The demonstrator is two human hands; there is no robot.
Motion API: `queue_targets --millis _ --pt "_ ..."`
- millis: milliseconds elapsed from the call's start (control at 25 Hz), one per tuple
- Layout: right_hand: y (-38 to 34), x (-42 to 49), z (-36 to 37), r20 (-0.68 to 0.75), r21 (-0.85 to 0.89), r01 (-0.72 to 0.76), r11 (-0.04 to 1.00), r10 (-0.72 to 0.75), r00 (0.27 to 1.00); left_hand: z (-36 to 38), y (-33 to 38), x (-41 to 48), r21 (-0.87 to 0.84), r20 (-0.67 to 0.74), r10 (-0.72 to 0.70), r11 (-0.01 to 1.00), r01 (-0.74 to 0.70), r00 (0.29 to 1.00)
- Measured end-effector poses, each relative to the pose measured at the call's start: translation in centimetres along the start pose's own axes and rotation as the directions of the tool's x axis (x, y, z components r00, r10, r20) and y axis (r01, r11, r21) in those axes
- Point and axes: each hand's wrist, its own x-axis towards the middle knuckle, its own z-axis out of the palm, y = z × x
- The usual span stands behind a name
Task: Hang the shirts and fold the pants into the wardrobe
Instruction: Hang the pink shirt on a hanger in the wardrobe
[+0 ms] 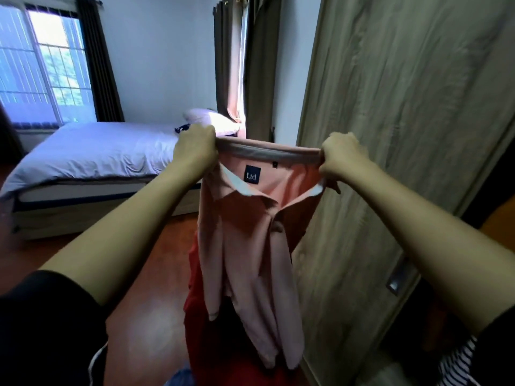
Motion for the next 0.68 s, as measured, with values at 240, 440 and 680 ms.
queue_targets --millis 240,440,680 --pt "1.1 -0.6 -1.1 -0.03 0.192 -0.13 0.973 0.138 0.99 -0.3 3.6 -0.3 -0.259 -0.076 -0.064 0.965 0.043 0.995" --pt "3.4 -2.6 -2.1 0.065 0.389 -0.251 0.887 0.245 0.967 1.2 5.0 -0.9 -0.132 0.048 -0.012 0.991 0.018 0.999" --pt "7.6 -8.7 -4.0 -0.145 0.15 -0.266 0.952 0.288 0.947 0.7 10.9 -0.2 -0.298 -0.168 0.167 0.931 -0.212 0.972"
